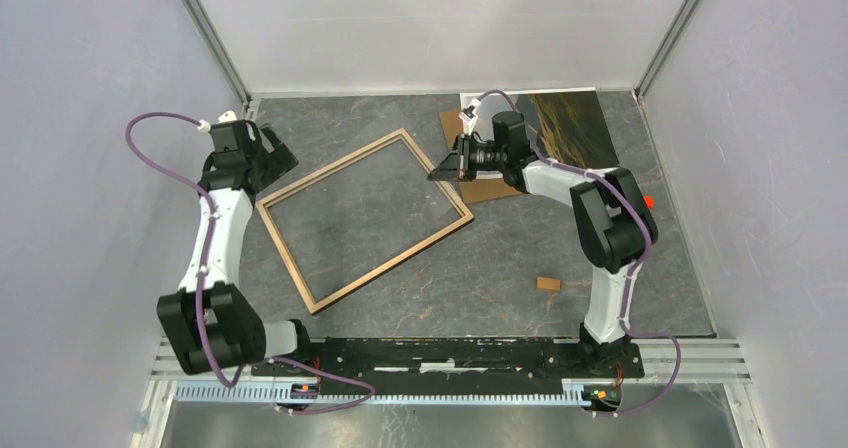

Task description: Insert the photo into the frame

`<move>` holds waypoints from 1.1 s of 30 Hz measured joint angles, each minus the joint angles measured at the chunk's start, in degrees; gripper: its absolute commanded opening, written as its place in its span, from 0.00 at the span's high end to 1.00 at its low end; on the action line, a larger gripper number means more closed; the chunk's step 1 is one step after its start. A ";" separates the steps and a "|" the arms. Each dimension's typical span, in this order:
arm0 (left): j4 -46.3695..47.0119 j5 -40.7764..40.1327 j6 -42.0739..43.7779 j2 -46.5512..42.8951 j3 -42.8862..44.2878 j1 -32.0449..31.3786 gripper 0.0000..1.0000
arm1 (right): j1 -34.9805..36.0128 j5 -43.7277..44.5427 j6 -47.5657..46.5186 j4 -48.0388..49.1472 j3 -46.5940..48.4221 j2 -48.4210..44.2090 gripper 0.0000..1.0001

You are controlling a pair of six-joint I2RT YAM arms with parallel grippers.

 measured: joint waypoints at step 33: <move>-10.58 3.76 -3.43 -23.19 24.02 0.00 0.00 | 13.11 -0.94 40.87 40.96 -3.30 -8.68 1.00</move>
